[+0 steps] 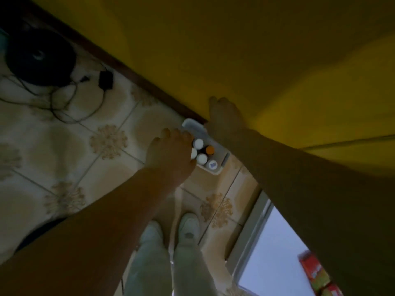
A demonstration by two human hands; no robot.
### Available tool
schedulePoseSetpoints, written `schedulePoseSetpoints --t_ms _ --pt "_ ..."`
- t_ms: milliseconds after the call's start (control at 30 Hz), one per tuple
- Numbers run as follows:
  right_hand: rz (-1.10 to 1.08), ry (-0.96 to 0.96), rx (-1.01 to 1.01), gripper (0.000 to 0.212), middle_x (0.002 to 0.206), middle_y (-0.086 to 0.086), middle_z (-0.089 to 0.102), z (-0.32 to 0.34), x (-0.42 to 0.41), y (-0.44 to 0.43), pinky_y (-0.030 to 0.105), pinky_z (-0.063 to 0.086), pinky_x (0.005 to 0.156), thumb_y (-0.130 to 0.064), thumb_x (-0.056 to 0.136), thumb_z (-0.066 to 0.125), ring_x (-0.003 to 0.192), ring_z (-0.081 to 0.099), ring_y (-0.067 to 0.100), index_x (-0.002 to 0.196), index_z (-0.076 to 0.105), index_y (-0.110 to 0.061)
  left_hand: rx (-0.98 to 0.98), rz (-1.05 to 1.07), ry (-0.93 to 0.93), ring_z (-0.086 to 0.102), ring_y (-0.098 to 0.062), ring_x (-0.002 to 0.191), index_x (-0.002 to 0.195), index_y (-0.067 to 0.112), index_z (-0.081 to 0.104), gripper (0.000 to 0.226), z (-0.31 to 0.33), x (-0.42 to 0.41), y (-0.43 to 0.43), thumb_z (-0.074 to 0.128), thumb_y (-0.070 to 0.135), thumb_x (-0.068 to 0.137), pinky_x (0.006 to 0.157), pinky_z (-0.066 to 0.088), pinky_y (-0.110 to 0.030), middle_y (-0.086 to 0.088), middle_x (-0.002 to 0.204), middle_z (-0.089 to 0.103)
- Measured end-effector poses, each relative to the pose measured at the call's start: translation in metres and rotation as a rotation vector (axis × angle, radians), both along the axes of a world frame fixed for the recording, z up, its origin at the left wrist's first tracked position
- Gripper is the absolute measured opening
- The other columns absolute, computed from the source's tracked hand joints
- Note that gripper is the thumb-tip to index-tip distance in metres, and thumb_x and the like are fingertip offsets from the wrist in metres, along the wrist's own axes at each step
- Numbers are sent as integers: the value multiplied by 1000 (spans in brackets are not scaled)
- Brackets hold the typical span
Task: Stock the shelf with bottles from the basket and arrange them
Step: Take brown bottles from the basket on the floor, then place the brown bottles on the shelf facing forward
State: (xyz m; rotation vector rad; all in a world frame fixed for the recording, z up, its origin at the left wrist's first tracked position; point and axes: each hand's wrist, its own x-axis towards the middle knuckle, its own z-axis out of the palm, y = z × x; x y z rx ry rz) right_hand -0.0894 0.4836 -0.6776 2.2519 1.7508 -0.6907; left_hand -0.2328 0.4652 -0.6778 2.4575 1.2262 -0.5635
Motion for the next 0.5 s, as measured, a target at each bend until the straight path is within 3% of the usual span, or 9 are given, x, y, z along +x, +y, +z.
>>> schedulePoseSetpoints --t_ms 100,300,500 --pt "25 -3 83 44 129 17 43 114 -6 18 36 39 86 -13 96 54 112 48 33 136 35 -9 127 10 -9 41 -26 122 132 13 32 56 103 -3 19 46 50 93 93 42 -35 -10 130 43" --pt "36 -55 304 34 126 14 45 337 -17 30 39 45 85 -10 96 52 115 49 32 128 41 -9 323 5 -33 40 -28 120 128 14 35 53 315 -13 42 47 51 92 93 43 -36 -9 126 44" --pt "17 -206 465 38 127 14 44 523 -2 -5 38 44 85 -13 93 54 119 47 32 128 41 -8 407 13 -72 36 -28 128 137 14 31 60 468 -12 16 46 51 92 94 42 -36 -7 136 41"
